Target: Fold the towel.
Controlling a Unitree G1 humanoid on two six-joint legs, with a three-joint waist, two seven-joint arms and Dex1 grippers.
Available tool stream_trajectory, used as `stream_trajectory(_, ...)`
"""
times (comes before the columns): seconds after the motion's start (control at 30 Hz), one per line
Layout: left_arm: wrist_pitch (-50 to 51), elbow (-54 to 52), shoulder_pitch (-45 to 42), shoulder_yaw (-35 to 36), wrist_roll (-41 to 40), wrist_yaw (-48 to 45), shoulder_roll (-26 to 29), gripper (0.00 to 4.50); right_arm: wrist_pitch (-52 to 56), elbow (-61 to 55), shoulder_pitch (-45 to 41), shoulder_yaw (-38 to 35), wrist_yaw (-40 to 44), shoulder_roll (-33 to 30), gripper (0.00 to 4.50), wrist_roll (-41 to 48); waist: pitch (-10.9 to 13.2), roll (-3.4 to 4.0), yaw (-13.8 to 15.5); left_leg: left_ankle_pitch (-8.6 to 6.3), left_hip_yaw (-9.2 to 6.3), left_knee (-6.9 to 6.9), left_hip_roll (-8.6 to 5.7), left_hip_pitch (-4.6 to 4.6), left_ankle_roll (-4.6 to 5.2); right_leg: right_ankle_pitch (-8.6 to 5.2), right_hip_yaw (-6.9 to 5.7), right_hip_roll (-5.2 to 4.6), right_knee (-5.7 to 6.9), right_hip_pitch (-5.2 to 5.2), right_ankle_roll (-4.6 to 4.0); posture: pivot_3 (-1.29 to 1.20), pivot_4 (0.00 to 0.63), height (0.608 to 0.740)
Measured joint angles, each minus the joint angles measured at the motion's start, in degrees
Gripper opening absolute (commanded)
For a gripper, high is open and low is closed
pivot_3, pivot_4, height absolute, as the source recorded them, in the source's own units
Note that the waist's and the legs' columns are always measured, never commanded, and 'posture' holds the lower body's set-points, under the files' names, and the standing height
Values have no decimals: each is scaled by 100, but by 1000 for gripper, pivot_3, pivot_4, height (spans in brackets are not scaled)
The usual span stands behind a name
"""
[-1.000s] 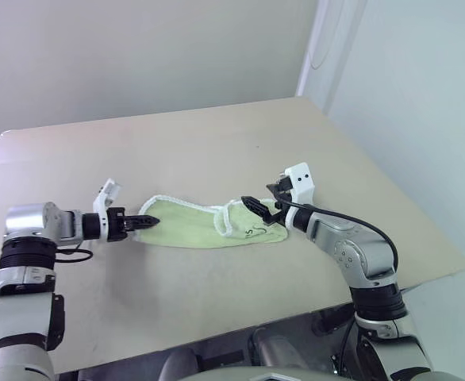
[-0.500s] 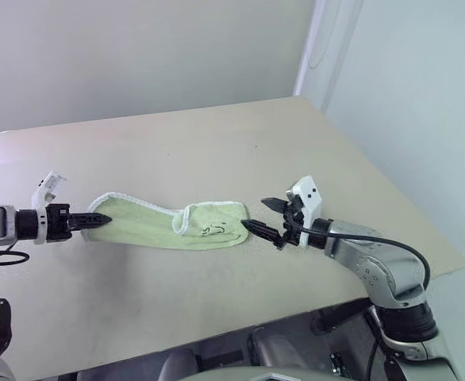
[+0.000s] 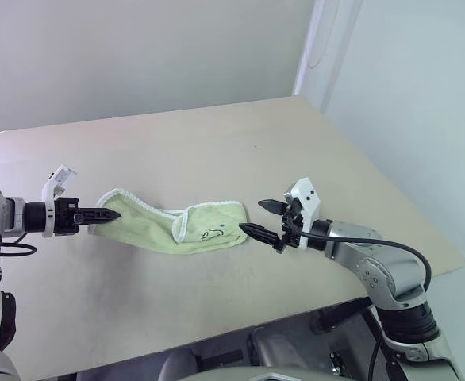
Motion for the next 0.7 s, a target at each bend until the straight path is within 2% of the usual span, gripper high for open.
stream_trajectory(0.7,1,0,0,0,0,-3,0,37,-1,0,0,0,1,0,4500,0,0,0,0,0,0,0,0,0,0,0,0,0,1,0,0,0,0,740)
